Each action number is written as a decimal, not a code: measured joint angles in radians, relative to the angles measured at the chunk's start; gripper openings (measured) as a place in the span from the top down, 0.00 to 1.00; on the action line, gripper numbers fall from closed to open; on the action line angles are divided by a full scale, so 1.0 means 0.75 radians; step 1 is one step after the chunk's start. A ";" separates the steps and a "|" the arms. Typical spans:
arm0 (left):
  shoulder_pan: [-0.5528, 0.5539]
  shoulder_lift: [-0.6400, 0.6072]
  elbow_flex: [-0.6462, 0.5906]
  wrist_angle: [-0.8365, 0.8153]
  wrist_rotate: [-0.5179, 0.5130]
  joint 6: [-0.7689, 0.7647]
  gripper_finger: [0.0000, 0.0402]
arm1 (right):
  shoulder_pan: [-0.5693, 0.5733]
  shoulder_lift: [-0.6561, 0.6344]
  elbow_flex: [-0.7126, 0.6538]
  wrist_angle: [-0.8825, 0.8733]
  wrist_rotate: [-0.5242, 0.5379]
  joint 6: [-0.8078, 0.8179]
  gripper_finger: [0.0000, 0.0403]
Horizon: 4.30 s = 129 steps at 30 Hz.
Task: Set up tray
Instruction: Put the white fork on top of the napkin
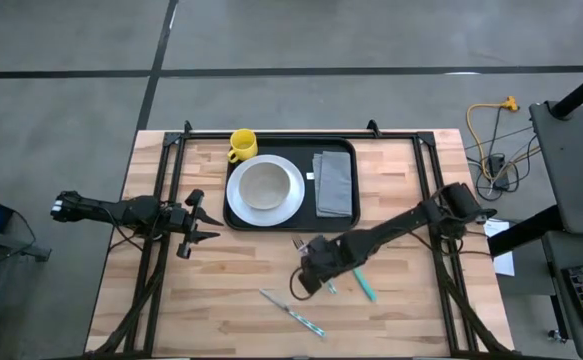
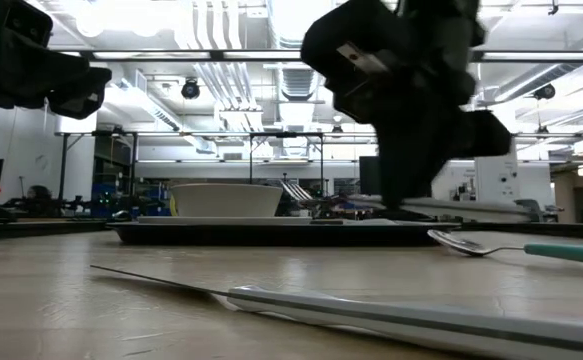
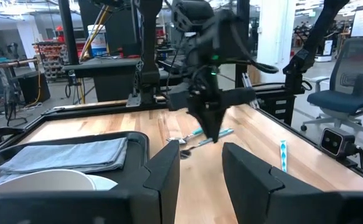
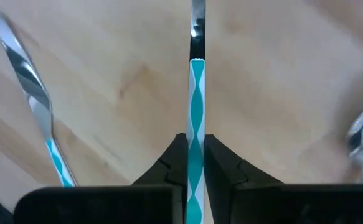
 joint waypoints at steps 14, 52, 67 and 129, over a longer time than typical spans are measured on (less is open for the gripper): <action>0.000 0.028 -0.001 -0.001 0.000 0.000 0.75 | -0.234 -0.028 0.002 -0.003 0.071 0.135 0.95; 0.000 0.034 0.000 -0.003 0.000 0.000 0.75 | -0.721 -0.151 -0.092 -0.203 0.041 0.083 0.95; 0.000 0.035 0.000 -0.004 0.000 0.000 0.75 | -0.845 -0.151 -0.187 -0.047 0.083 0.046 0.95; 0.000 0.035 0.000 -0.004 0.000 0.000 0.75 | -0.913 -0.150 -0.346 0.186 0.105 -0.058 0.78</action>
